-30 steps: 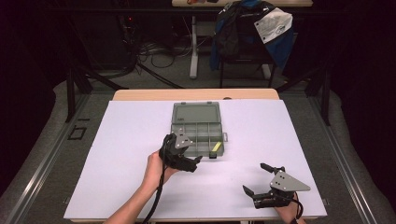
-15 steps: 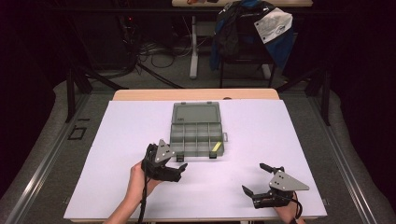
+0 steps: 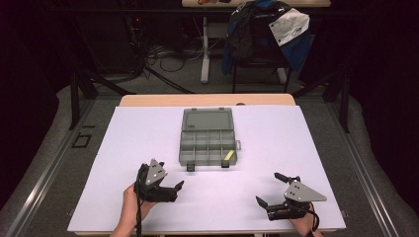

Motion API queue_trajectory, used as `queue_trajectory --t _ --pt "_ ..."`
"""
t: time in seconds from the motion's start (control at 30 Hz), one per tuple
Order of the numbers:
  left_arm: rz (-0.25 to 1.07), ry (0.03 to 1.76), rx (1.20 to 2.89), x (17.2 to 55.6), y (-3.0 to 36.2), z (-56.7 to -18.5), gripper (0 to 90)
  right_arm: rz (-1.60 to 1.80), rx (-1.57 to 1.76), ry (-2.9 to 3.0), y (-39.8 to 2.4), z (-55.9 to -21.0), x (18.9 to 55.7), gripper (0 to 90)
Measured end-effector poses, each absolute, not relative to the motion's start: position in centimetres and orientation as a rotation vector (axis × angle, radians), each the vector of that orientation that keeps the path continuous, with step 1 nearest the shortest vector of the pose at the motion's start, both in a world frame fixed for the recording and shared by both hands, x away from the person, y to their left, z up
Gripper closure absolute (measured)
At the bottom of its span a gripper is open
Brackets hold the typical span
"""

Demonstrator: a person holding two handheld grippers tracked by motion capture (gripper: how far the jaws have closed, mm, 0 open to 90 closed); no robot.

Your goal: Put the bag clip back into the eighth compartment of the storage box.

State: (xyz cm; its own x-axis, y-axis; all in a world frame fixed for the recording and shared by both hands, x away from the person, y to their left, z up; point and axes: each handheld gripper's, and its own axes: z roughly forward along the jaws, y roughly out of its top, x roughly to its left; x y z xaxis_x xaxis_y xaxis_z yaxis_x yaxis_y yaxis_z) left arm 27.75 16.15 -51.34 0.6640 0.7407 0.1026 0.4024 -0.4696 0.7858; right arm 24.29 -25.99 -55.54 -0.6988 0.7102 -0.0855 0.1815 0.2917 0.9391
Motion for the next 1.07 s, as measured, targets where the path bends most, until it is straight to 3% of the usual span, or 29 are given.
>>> queue_trajectory --t 0.63,1.07 --pt "0.592 0.874 1.969 25.6 20.4 -55.1 10.9 1.403 0.794 2.072 -26.0 -55.6 24.3 1.3" --pt "0.583 0.886 1.942 25.6 21.0 -55.9 10.9 1.404 0.791 2.075 -26.1 -55.6 24.3 1.3"
